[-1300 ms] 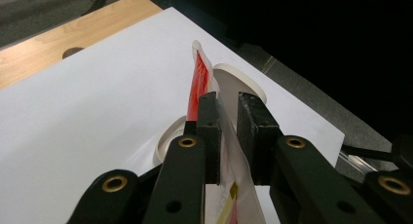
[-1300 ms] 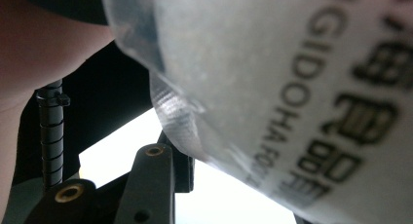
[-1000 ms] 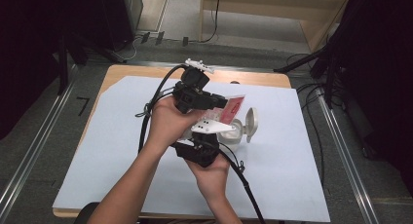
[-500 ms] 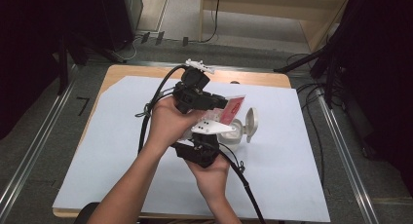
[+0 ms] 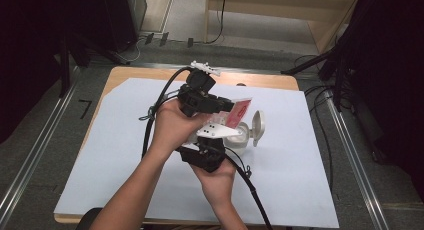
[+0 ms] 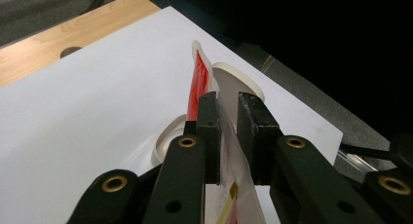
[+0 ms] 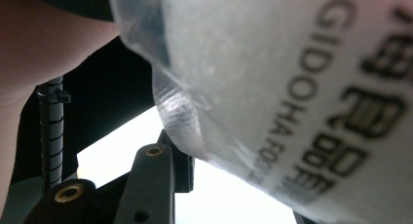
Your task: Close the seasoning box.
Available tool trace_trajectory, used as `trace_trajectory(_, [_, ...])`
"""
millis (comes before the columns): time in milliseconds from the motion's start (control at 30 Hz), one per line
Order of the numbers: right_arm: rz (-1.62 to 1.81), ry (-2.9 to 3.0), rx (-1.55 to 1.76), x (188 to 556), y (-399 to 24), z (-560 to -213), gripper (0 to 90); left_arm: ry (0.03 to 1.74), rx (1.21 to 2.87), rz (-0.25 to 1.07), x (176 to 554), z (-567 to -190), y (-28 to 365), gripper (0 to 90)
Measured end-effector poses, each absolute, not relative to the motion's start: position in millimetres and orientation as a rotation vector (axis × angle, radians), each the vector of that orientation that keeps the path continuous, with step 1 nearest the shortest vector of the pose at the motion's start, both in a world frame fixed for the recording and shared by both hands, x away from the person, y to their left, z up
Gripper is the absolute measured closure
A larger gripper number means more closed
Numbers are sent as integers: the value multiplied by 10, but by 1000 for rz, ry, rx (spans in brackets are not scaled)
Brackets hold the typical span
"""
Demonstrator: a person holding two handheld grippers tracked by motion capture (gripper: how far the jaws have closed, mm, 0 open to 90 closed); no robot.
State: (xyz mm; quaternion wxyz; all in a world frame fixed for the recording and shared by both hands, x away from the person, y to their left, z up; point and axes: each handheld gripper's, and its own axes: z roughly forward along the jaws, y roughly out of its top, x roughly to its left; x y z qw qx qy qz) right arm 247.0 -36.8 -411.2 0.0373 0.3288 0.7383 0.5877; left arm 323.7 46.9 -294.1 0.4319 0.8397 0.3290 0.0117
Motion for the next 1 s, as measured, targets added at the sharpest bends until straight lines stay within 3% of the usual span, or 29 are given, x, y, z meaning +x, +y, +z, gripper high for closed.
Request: trace_trajectory(1000, [1793,2275,1020,2430,-352,-4088,641,842,2097,-15,3264,-2940,501,813])
